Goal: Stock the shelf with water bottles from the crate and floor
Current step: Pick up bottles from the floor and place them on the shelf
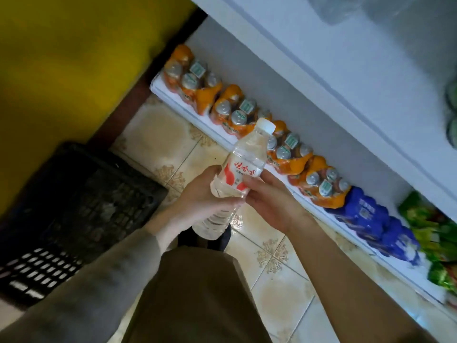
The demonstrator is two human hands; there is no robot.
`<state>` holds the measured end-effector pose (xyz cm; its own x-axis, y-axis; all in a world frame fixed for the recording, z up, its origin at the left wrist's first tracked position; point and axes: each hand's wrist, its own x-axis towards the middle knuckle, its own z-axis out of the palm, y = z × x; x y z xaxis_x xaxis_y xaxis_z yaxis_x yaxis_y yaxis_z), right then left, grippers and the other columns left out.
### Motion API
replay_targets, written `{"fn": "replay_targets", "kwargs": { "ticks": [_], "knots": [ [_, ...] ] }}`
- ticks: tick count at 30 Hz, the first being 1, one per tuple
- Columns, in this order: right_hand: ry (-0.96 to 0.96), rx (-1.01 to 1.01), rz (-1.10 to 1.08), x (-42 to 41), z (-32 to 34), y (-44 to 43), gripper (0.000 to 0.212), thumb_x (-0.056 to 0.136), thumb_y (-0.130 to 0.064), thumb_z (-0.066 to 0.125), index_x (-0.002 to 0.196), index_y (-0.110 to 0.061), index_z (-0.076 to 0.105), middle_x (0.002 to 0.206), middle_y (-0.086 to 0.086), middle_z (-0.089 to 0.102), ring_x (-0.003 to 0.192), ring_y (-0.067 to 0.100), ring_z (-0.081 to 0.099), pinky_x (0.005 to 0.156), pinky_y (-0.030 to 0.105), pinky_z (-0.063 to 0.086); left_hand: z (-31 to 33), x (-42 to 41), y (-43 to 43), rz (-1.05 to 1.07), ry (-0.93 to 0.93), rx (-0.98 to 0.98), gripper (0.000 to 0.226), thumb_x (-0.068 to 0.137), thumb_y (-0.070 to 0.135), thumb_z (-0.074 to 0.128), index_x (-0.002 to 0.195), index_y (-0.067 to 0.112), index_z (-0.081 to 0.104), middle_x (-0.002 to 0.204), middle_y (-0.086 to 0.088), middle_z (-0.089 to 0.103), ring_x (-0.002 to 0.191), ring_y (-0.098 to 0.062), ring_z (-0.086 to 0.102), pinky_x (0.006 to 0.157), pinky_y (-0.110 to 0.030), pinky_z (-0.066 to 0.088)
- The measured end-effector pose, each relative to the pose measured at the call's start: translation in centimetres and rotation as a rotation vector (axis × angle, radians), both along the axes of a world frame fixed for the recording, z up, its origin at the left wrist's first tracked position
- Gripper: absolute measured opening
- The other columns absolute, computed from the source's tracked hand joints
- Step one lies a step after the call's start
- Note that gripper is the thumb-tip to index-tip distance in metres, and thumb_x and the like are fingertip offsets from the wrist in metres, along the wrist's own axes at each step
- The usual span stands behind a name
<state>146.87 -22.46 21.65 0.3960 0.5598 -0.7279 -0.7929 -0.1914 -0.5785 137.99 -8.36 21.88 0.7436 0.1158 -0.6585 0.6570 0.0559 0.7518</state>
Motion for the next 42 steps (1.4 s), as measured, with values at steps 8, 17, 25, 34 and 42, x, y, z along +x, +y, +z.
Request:
{"fn": "replay_targets", "kwargs": {
  "ticks": [8,17,25,34,42],
  "knots": [
    [-0.251,-0.244,0.148,2.5,8.2,2.1,0.051,0.069,-0.020,0.081,0.113,-0.021,0.056,0.116,0.005,0.066,0.108,0.021,0.063,0.095,0.044,0.051,7.1,2.8,-0.2,0.146,-0.090,0.064,0.069,0.055,0.031,0.085,0.113,0.033,0.047,0.103,0.016,0.062,0.101,-0.003,0.058,0.081,-0.018,0.047],
    [-0.569,-0.263,-0.048,9.2,17.1,0.7,0.035,0.072,-0.012,0.078,0.103,-0.017,0.061,0.088,0.001,0.069,0.060,0.007,0.063,0.045,0.016,0.046,15.0,11.8,-0.7,0.058,-0.366,0.107,0.058,0.067,0.012,0.080,0.111,0.033,0.049,0.094,0.018,0.066,0.090,0.010,0.062,0.070,-0.005,0.046],
    [-0.760,-0.290,-0.331,17.4,18.4,-0.4,0.049,0.070,0.000,0.076,0.114,-0.010,0.056,0.104,0.002,0.067,0.093,0.019,0.065,0.074,0.030,0.053,16.9,21.0,-3.5,0.016,-0.386,0.231,0.053,0.084,0.031,0.064,0.130,0.019,0.043,0.116,0.001,0.056,0.102,-0.013,0.049,0.080,-0.020,0.034],
    [-0.756,-0.222,-0.458,21.8,15.1,0.4,0.048,0.071,0.003,0.074,0.106,-0.025,0.056,0.109,-0.002,0.065,0.105,0.017,0.062,0.087,0.034,0.054,15.1,25.7,-4.4,0.133,-0.190,0.120,0.054,0.091,0.038,0.051,0.136,0.011,0.039,0.138,-0.008,0.048,0.123,-0.023,0.048,0.090,-0.023,0.036],
    [-0.773,-0.234,-0.412,23.1,14.5,0.2,0.054,0.075,-0.001,0.073,0.120,-0.018,0.050,0.122,0.003,0.062,0.115,0.019,0.058,0.086,0.027,0.053,13.6,27.1,-5.3,0.259,-0.194,0.078,0.046,0.090,0.036,0.052,0.129,0.013,0.046,0.128,-0.005,0.055,0.119,-0.022,0.051,0.098,-0.029,0.039]
  ]
}}
